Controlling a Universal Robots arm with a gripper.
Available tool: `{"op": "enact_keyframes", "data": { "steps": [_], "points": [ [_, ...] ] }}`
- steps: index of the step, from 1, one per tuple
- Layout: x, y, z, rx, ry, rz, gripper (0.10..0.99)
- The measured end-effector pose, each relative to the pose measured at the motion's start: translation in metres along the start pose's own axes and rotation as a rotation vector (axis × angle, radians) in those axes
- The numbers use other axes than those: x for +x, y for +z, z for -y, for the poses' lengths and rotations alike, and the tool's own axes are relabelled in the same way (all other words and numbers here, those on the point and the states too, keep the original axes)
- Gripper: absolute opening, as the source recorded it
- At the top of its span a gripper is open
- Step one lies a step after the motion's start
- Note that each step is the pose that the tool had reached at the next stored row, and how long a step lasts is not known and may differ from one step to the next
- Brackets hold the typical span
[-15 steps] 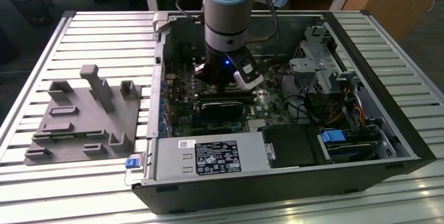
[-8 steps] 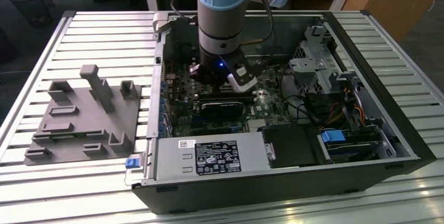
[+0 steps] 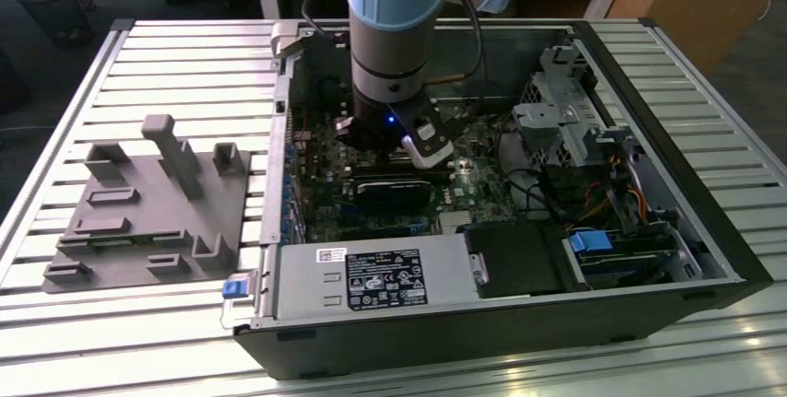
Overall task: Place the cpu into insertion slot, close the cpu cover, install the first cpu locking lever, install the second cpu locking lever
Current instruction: 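Install the second cpu locking lever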
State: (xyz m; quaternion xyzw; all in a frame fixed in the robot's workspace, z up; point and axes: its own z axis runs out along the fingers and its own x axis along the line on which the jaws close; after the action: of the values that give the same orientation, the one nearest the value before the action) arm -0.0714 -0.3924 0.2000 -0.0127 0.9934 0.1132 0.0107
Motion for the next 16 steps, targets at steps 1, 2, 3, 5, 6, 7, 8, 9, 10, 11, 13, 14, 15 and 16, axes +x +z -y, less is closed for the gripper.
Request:
{"op": "enact_keyframes", "data": {
  "steps": [1,2,3,5,6,7,8,9,10,11,13,14,15,16],
  "points": [
    [0.0002,0.0003,0.0013,-0.001,0.0,0.0,0.106],
    [0.0004,0.0004,0.0023,-0.002,0.0,0.0,0.106],
    [0.0007,0.0003,0.0032,-0.002,0.0,0.0,0.106],
    [0.0017,-0.0001,0.0053,-0.008,0.0,0.0002,0.106],
    [0.0028,-0.0003,0.0062,-0.013,0.0,0.0004,0.106],
    [0.0039,-0.0006,0.0073,-0.019,0.0,0.0004,0.106],
    [0.0044,-0.0008,0.0083,-0.025,0.0,0.0006,0.106],
    [0.0046,-0.0007,0.009,-0.03,0.001,0.0007,0.106],
    [0.0047,-0.0005,0.0097,-0.035,0.001,0.0009,0.106],
    [0.0047,-0.0001,0.0103,-0.041,0.001,0.001,0.106],
    [0.0048,0.0008,0.0113,-0.052,0.001,0.0014,0.106],
    [0.0049,0.0015,0.0118,-0.056,0.001,0.0015,0.106],
    [0.0051,0.0023,0.0121,-0.059,0.001,0.0016,0.106],
    [0.0052,0.003,0.0123,-0.062,0.001,0.0018,0.106]
  ]
}}
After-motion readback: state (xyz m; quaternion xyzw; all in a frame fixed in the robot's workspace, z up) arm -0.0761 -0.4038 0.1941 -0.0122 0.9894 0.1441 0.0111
